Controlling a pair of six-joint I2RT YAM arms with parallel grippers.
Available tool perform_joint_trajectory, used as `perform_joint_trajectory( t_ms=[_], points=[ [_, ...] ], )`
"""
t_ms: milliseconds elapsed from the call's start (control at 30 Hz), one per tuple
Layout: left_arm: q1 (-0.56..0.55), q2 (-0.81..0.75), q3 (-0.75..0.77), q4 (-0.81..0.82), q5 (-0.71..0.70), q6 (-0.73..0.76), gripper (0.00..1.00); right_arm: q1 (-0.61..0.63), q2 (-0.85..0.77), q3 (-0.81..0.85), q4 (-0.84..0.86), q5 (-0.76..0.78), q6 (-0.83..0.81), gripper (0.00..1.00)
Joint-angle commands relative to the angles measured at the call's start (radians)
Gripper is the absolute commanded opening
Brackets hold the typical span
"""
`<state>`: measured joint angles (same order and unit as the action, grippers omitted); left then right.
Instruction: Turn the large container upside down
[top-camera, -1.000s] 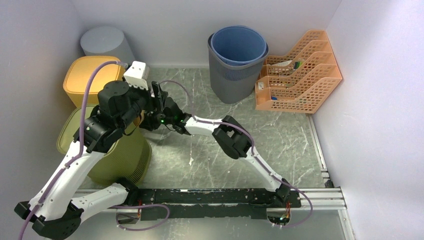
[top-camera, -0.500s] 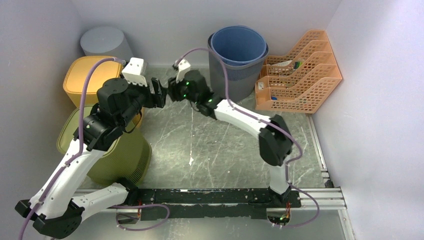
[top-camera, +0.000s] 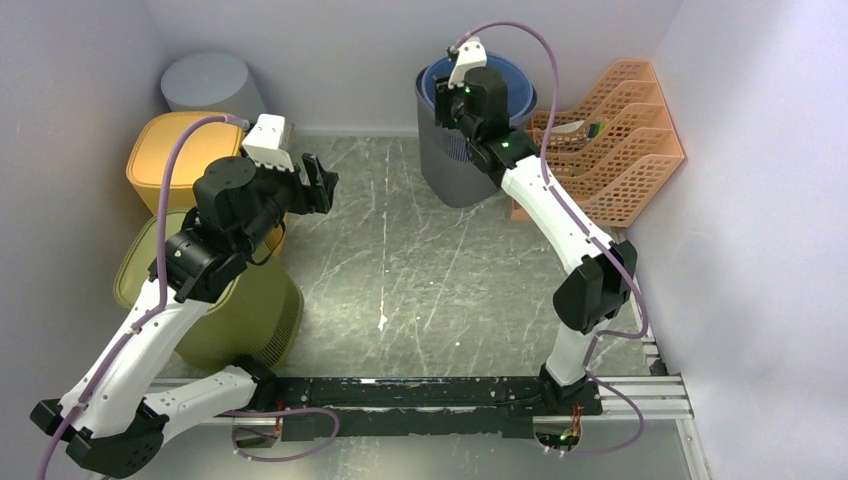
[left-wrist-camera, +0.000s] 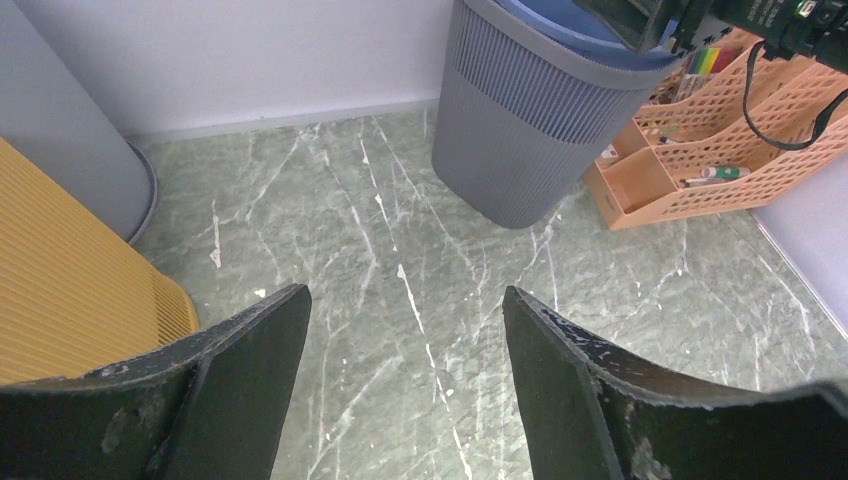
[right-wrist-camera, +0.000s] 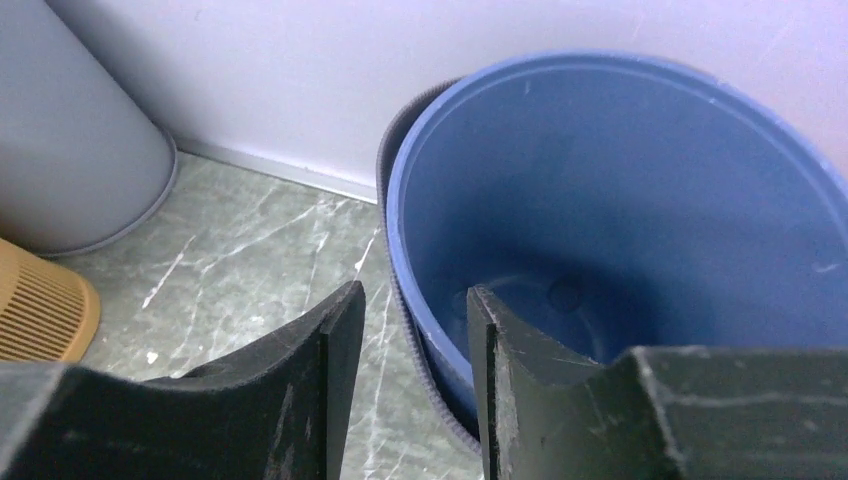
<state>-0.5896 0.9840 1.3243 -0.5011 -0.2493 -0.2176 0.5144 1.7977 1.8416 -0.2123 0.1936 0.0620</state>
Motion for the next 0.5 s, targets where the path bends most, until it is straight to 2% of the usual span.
perform_joint_trajectory(
  t_ms=[0, 100, 200, 233, 267, 300, 467],
  points=[
    [0.003, -0.018, -0.008, 0.03, 0.002, -0.004, 0.82, -0.008, 0.008, 0.04, -0.016, 0.012, -0.071, 0.44],
    [0.002, -0.023, -0.017, 0.027, -0.005, -0.002, 0.82, -0.016, 0.045, 0.085, -0.039, 0.002, -0.076, 0.48],
    [0.002, -0.026, -0.023, 0.023, -0.005, -0.002, 0.82, -0.067, 0.122, 0.189, -0.135, -0.054, -0.061, 0.59],
    [0.002, -0.026, -0.021, 0.02, -0.006, -0.002, 0.82, -0.073, 0.144, 0.222, -0.157, -0.069, -0.059, 0.68],
    [0.002, -0.026, -0.021, 0.018, -0.008, -0.001, 0.82, -0.075, 0.162, 0.245, -0.168, -0.078, -0.061, 0.91],
    [0.002, -0.026, -0.02, 0.018, -0.01, 0.001, 0.82, -0.076, 0.172, 0.256, -0.165, -0.082, -0.064, 0.99],
    [0.002, -0.027, -0.027, 0.018, -0.02, 0.006, 0.83, -0.09, 0.173, 0.224, -0.098, -0.103, -0.071, 1.0]
  ],
)
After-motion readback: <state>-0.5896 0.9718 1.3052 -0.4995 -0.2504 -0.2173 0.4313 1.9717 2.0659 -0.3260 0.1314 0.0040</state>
